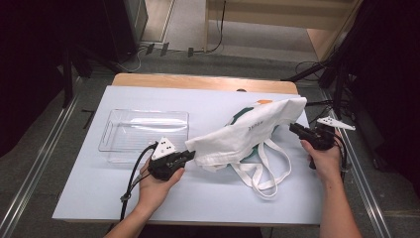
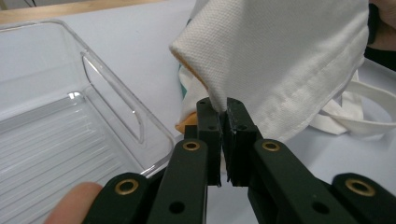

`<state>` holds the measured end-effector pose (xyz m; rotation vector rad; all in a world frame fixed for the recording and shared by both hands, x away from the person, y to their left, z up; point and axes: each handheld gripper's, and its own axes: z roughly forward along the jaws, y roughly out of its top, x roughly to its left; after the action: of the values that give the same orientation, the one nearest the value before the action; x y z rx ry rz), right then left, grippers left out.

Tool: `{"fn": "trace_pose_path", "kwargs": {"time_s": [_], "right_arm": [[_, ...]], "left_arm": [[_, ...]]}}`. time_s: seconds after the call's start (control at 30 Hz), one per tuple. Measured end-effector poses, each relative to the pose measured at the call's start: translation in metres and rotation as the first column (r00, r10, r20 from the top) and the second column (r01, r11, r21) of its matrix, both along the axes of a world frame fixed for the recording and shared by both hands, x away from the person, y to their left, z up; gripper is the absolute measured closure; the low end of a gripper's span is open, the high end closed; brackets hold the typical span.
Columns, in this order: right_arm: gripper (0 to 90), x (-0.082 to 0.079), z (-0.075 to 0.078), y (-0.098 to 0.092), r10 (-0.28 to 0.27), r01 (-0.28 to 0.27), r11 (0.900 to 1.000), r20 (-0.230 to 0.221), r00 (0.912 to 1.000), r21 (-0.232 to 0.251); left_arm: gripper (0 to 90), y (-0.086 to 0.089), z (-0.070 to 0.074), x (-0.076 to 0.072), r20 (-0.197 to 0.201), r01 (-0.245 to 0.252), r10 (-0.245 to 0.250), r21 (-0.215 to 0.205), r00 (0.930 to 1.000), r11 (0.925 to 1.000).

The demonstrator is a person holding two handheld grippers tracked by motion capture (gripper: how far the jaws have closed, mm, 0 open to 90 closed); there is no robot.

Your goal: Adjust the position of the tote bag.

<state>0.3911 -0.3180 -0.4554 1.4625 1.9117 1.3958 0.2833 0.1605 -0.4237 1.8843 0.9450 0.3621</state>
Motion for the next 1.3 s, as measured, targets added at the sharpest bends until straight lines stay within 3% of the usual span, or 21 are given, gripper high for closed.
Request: {"fn": "trace_pose_path", "kwargs": {"time_s": [0.1, 0.17, 0.23, 0.27, 0.3, 0.33, 0.37, 0.4, 0.43, 0.57, 0.6, 0.8, 0.97, 1.03, 1.17, 1.3], "right_arm": [[90.0, -0.007, 0.001, 0.0, 0.021, -0.021, 1.0, 0.009, 0.9997, 0.018], [90.0, -0.015, 0.002, 0.007, 0.029, -0.028, 0.999, 0.031, 0.9991, -0.027], [90.0, -0.023, 0.004, 0.011, 0.001, 0.003, 0.998, 0.061, 0.9981, -0.063], [86.6, -0.026, 0.005, 0.011, -0.028, 0.032, 0.998, 0.083, 0.9962, -0.053], [56.9, -0.028, 0.008, 0.007, -0.067, 0.066, 0.998, 0.104, 0.9924, 0.012], [56.9, -0.028, 0.008, 0.007, -0.067, 0.066, 0.998, 0.104, 0.9924, 0.012], [46.7, -0.028, 0.009, 0.002, -0.069, 0.065, 0.997, 0.107, 0.9918, 0.04], [46.7, -0.028, 0.009, 0.002, -0.069, 0.065, 0.997, 0.107, 0.9918, 0.04], [41.0, -0.027, 0.008, 0.002, -0.062, 0.061, 0.998, 0.113, 0.9917, 0.015], [40.7, -0.024, 0.006, 0.001, -0.051, 0.048, 0.998, 0.105, 0.9931, 0.036], [40.7, -0.021, 0.005, -0.003, -0.058, 0.05, 0.995, 0.092, 0.9941, 0.085], [40.8, -0.015, 0.002, -0.007, -0.091, 0.078, 0.984, 0.072, 0.9932, 0.157], [42.9, -0.011, 0.003, -0.008, -0.062, 0.047, 0.979, 0.073, 0.9954, 0.197], [44.4, -0.008, 0.004, -0.009, -0.032, 0.017, 0.972, 0.063, 0.9975, 0.233], [45.1, -0.006, 0.002, -0.01, -0.018, 0.004, 0.967, 0.054, 0.9984, 0.254], [54.0, -0.008, 0.003, -0.006, 0.014, -0.027, 0.967, 0.052, 0.9985, 0.254]], "left_arm": [[88.5, 0.001, 0.0, 0.001, -0.002, -0.006, 0.006, 0.0, 1.0, 1.0], [88.5, 0.0, 0.0, 0.001, 0.002, -0.006, 0.006, 0.002, 1.0, 1.0], [88.4, -0.001, 0.001, 0.0, 0.003, -0.007, 0.007, 0.007, 1.0, 1.0], [88.5, -0.001, 0.001, 0.0, 0.005, -0.009, 0.009, 0.007, 0.9999, 0.9999], [88.4, -0.001, 0.001, 0.0, 0.005, -0.009, 0.009, 0.008, 0.9999, 0.9999], [88.4, -0.001, 0.001, 0.0, 0.005, -0.009, 0.009, 0.01, 0.9999, 0.9999], [88.4, 0.0, 0.001, 0.0, 0.005, -0.008, 0.008, 0.012, 1.0, 0.9999], [88.4, 0.0, 0.001, 0.001, 0.007, -0.008, 0.007, 0.014, 0.9999, 0.9999], [88.5, 0.0, 0.001, 0.001, 0.008, -0.007, 0.007, 0.018, 0.9999, 0.9998], [88.5, 0.001, 0.0, 0.002, 0.003, -0.002, 0.002, 0.023, 1.0, 0.9997], [88.5, 0.002, 0.0, 0.002, 0.001, 0.0, 0.0, 0.023, 1.0, 0.9997], [88.7, 0.004, -0.003, 0.0, -0.005, 0.009, -0.009, 0.039, 1.0, 0.9992], [88.7, 0.006, -0.004, -0.001, -0.011, 0.013, -0.012, 0.051, 0.9999, 0.9986], [88.8, 0.007, -0.006, -0.002, -0.017, 0.017, -0.016, 0.051, 0.9997, 0.9986], [88.8, 0.008, -0.007, -0.003, -0.025, 0.019, -0.018, 0.052, 0.9995, 0.9985], [88.8, 0.009, -0.008, -0.004, -0.025, 0.022, -0.02, 0.058, 0.9995, 0.9981]]}}
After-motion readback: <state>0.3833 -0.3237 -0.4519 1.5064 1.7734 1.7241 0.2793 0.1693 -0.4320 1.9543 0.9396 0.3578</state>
